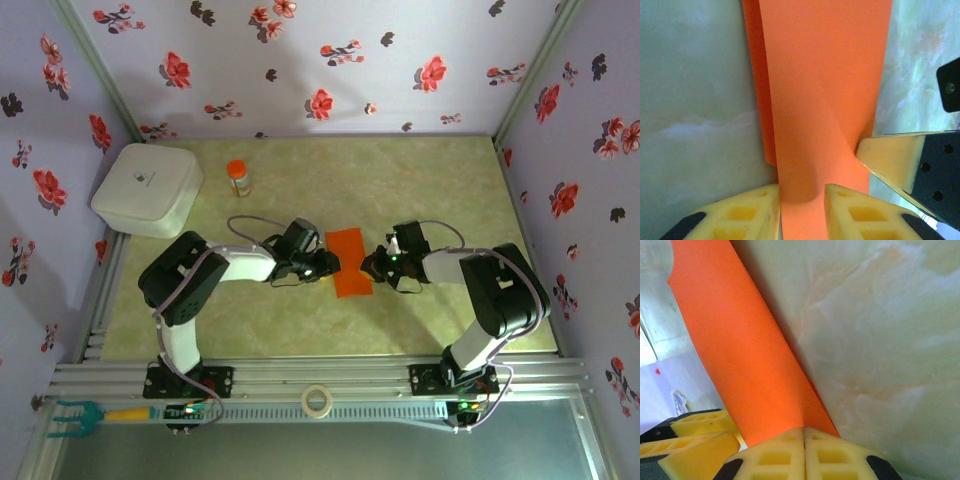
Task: Fold a paper plane with a square sheet of paper (pick it up from the middle)
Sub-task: Third fold the triangle at the center of the table.
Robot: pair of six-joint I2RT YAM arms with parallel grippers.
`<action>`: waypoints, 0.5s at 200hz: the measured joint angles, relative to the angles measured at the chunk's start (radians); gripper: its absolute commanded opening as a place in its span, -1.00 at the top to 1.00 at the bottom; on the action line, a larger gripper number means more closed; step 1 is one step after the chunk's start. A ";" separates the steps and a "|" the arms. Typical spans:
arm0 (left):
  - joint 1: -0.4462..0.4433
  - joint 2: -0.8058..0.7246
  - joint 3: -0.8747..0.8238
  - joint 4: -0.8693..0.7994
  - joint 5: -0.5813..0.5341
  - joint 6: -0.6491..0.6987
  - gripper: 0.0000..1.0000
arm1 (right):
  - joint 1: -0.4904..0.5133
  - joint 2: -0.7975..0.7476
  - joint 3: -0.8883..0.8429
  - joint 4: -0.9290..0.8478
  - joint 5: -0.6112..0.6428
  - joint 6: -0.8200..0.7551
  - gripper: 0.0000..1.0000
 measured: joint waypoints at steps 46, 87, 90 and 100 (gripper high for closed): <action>0.000 -0.008 -0.025 0.051 0.003 -0.021 0.34 | 0.000 0.000 0.000 0.000 0.000 0.000 0.83; 0.000 -0.011 -0.044 0.076 0.003 -0.034 0.44 | 0.000 0.000 0.000 0.000 0.000 0.000 0.81; 0.000 -0.011 -0.045 0.077 0.003 -0.035 0.45 | 0.000 0.000 0.000 0.000 0.000 0.000 0.81; 0.001 -0.011 -0.046 0.078 0.003 -0.038 0.50 | 0.000 0.000 0.000 0.000 0.000 0.000 0.79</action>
